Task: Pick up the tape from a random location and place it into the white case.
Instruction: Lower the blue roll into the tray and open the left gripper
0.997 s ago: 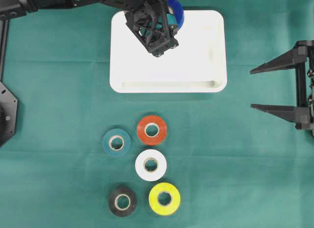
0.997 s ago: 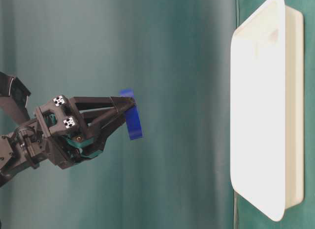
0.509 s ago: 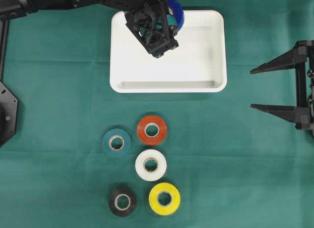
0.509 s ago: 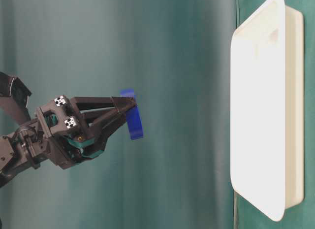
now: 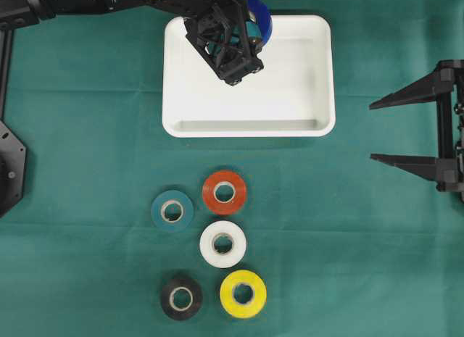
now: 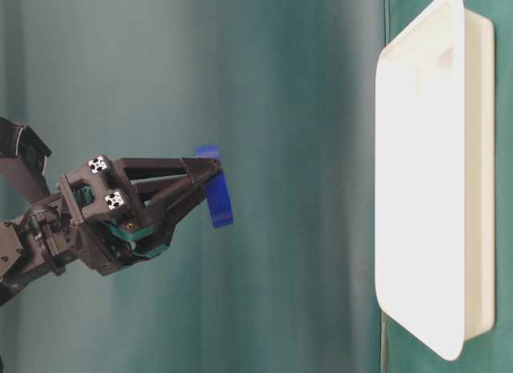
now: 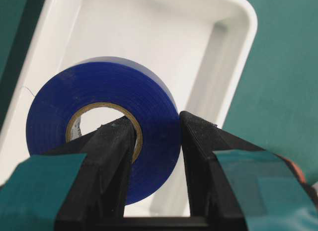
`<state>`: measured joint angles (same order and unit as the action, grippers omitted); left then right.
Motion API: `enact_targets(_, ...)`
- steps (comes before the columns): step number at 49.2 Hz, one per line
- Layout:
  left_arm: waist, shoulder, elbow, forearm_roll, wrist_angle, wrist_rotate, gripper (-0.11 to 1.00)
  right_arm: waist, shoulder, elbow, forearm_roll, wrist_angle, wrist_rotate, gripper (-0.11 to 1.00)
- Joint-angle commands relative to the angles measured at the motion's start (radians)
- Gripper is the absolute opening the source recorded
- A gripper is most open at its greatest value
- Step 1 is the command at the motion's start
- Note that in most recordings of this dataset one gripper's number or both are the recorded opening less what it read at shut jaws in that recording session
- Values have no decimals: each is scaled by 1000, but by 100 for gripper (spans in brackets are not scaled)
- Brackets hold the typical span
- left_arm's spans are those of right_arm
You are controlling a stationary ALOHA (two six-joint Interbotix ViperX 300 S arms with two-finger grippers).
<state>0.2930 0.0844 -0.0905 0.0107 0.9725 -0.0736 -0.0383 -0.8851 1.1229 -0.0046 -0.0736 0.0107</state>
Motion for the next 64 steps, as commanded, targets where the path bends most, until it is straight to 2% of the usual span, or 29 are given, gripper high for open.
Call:
enact_targets(1,0,-37,-11,3,-8,0,24,-2,5,-28,-2,-5,0,93)
enact_targets(13,2,-23,25,3,-40,-2,24,-2,6,-28,-2,-5,0,93)
enact_targets(36,14,92,189,3,-285,-5,24,-2,5,-26,-2,-5,0,93)
enact_targets(45,23,150,209,3,-347,-5,24,-2,9,-25,-2,-3,0,93)
enact_targets(64,44,236,212,2,-383,-3,24,-2,14,-25,-2,-5,0,93)
